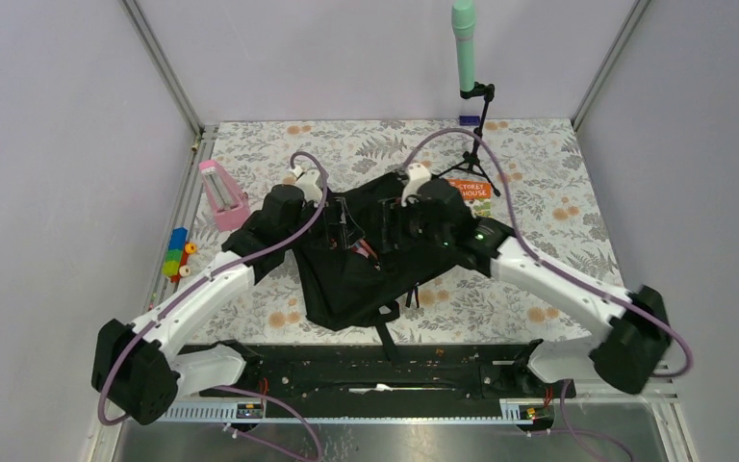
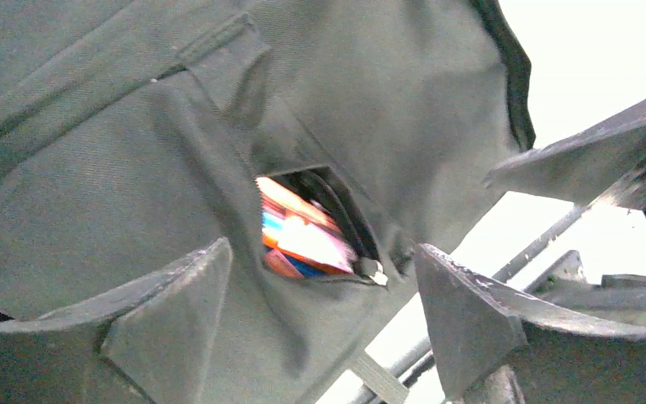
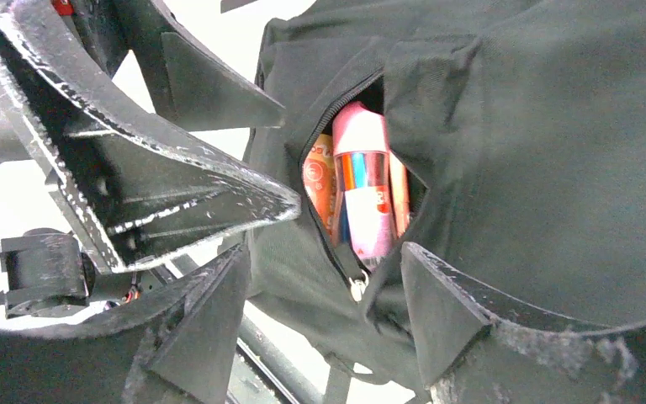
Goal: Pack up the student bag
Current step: Place the stationery in the student bag, then zip the student bag at the center of the board.
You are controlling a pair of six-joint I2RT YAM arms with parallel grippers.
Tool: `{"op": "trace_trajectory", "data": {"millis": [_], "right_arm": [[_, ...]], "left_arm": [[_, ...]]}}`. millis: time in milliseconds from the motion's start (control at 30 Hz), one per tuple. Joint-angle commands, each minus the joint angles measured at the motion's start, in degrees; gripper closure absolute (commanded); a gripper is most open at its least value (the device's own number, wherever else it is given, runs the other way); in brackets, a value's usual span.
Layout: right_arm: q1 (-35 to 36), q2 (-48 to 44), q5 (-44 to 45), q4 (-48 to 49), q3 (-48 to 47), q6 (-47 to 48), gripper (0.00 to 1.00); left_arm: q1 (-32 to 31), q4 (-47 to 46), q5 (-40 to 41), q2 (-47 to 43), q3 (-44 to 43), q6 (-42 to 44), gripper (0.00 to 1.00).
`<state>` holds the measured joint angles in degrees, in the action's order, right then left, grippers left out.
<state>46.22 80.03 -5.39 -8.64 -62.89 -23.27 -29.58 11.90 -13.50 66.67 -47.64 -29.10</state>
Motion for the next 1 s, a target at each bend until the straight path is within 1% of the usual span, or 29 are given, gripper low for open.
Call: {"op": "trace_trajectory", "data": {"millis": [0,67,133,200,300,433,567,633,700,800,867,967], "right_arm": [[-0.34,-11.13,7.01,-3.19,5.46,4.42,0.26],[-0.34,-15.41,9.34,-3.12,9.05,5.49,0.25],[-0.34,-19.95,9.82,-1.74,13.12,7.3,0.25],[-0.36,-24.55,9.44,0.99,18.07,8.71,0.25],[-0.36,-31.29,8.06,4.51,24.92,10.02,0.26],[-0.34,-37.64,5.78,6.34,30.45,9.29,0.26],[-0.34,-40.58,3.24,7.04,33.12,7.82,0.26],[-0.34,-40.91,2.03,7.39,33.7,7.39,0.26],[-0.34,-40.7,0.98,7.61,34.07,6.96,0.27],[-0.34,-40.04,-0.66,8.16,34.91,6.25,0.28],[-0.34,-39.78,-1.52,10.42,35.2,5.69,0.29],[-0.29,-39.77,-2.33,11.31,35.52,5.26,0.29]], "left_arm": [[-3.47,7.05,3.0,-4.61,-6.33,6.61,0.16],[-5.77,8.56,2.48,-5.16,-7.51,9.65,0.14],[-8.11,11.07,-0.14,-4.24,-9.12,14.46,0.14],[-10.4,14.91,-2.63,-1.43,-12.14,19.29,0.16],[-12.13,19.49,-1.46,2.89,-15.69,23.77,0.19],[-12.12,20.31,-2.66,7.51,-18.8,23.82,0.26],[-12.08,20.07,-1.4,11.98,-20.45,22.47,0.34],[-12.11,20.06,-1.33,13.81,-20.94,21.45,0.39],[-12.16,20.05,-1.39,15.27,-21.35,20.55,0.41],[-12.15,20.09,-1.02,16.68,-21.64,19.29,0.47],[-12.03,20.09,0.02,17.39,-21.78,18.58,0.51],[-12.02,20.17,0.81,18.23,-21.9,17.85,0.56]]}}
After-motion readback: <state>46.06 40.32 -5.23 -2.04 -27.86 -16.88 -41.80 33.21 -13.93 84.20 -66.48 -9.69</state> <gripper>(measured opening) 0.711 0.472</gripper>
